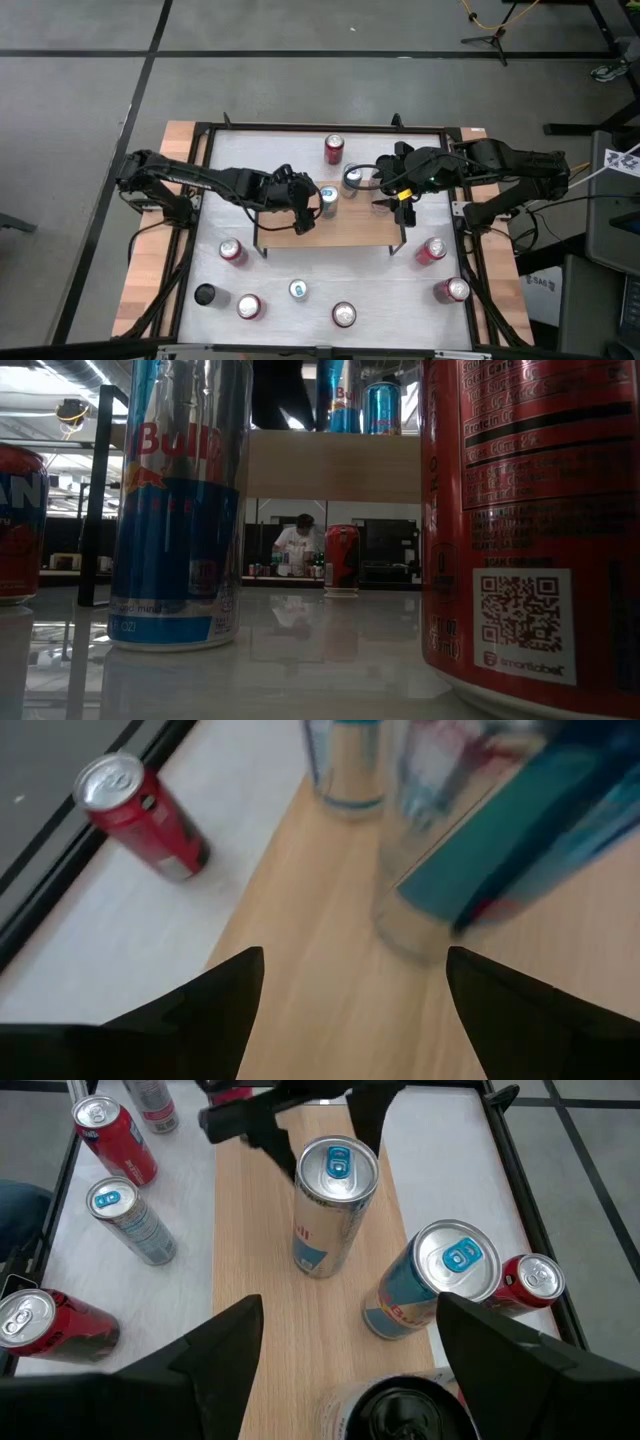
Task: Place canned beverage on shelf
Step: Move the left blue soda can on the shelf aligned with the other blue soda can
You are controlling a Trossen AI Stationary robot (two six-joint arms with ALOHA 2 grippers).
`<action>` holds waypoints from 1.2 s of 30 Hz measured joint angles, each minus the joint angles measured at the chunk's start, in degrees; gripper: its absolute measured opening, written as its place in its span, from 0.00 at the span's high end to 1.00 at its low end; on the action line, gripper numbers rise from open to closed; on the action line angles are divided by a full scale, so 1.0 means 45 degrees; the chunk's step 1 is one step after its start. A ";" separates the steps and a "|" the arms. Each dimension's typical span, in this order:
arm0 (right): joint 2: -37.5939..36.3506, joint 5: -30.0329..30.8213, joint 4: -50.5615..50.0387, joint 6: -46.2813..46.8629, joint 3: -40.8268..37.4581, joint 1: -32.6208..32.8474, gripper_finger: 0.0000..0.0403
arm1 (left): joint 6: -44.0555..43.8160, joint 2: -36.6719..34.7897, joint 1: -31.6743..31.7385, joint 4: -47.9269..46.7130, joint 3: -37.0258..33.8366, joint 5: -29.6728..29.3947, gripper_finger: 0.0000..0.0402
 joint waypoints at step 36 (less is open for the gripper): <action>0.0000 -0.0005 -0.0010 0.0001 0.0001 0.0000 0.29 | -0.0228 -0.0034 0.0010 0.3549 -0.0947 -0.0828 0.24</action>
